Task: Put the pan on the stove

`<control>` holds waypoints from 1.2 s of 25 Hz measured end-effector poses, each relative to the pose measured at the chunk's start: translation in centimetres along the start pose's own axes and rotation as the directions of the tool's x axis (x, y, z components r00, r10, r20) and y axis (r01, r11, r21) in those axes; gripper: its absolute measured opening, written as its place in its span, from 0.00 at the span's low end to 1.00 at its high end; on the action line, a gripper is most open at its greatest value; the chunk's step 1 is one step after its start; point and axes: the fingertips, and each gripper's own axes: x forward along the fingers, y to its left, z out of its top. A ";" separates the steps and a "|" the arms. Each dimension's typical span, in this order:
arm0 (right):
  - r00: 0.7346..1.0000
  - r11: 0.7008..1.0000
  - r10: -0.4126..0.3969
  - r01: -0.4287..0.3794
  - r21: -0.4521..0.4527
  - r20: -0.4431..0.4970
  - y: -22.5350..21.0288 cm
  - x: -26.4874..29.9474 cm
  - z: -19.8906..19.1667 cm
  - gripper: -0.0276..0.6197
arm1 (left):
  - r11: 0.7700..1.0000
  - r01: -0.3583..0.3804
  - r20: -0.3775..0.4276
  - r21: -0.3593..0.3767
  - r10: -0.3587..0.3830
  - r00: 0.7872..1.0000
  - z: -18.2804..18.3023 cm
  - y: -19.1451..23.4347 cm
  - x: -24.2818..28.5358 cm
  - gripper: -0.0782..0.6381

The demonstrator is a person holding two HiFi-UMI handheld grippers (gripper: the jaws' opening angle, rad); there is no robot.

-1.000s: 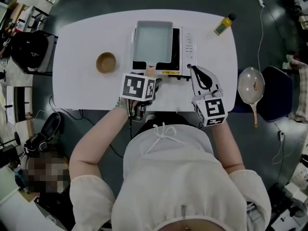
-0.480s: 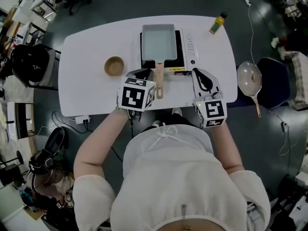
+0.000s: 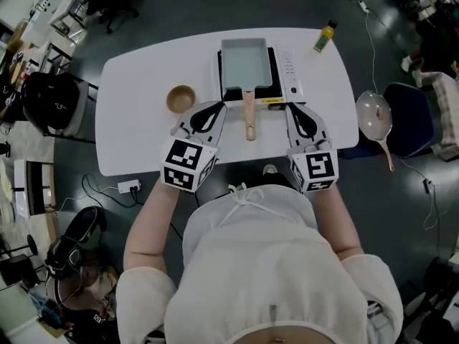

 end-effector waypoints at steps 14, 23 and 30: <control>0.996 0.997 0.075 -0.075 0.000 0.058 3.6 -0.1 2.2 0.05 | 0.996 -0.053 0.294 -0.069 0.071 0.953 1.4 1.6 -4.6 0.14; 0.988 0.990 0.138 -0.138 -0.012 0.068 4.6 1.3 2.9 0.05 | 0.992 -0.048 0.334 -0.118 0.085 0.939 2.4 3.0 -5.2 0.14; 0.987 0.991 0.133 -0.130 -0.044 0.086 4.4 2.0 3.5 0.05 | 0.992 -0.058 0.324 -0.113 0.092 0.942 2.4 3.6 -5.0 0.14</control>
